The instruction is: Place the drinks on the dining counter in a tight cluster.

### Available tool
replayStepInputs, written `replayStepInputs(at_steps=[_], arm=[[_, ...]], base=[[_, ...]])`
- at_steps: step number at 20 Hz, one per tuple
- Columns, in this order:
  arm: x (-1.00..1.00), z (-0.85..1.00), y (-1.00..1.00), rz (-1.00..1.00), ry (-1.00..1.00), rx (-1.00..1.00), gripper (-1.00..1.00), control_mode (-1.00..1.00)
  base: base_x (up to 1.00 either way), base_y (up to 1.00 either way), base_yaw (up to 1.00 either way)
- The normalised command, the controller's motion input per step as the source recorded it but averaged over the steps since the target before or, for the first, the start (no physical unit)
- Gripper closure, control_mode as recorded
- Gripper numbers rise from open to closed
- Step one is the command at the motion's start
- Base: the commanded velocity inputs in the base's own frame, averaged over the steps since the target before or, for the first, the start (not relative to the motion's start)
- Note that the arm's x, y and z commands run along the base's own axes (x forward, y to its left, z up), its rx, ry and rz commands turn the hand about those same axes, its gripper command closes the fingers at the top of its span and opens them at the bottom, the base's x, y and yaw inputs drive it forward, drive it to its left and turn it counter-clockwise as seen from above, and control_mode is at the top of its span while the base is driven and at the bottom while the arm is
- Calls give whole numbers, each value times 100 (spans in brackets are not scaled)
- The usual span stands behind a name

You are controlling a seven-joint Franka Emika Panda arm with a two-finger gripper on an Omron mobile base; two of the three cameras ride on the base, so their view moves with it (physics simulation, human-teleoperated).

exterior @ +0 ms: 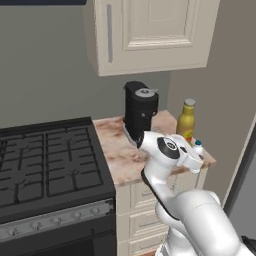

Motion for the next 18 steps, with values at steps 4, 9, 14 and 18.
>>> replayStepInputs(at_steps=[4, 9, 14, 18], arm=[[0, 0, 0, 0, 0, 0, 100, 100], [0, 0, 0, 0, 0, 0, 100, 100], [0, 0, 0, 0, 0, 0, 100, 100], [0, 0, 0, 0, 0, 0, 100, 100]], base=[[-75, 9, 0], [-74, 20, -13], [-28, 24, -69], [-17, 16, -81]])
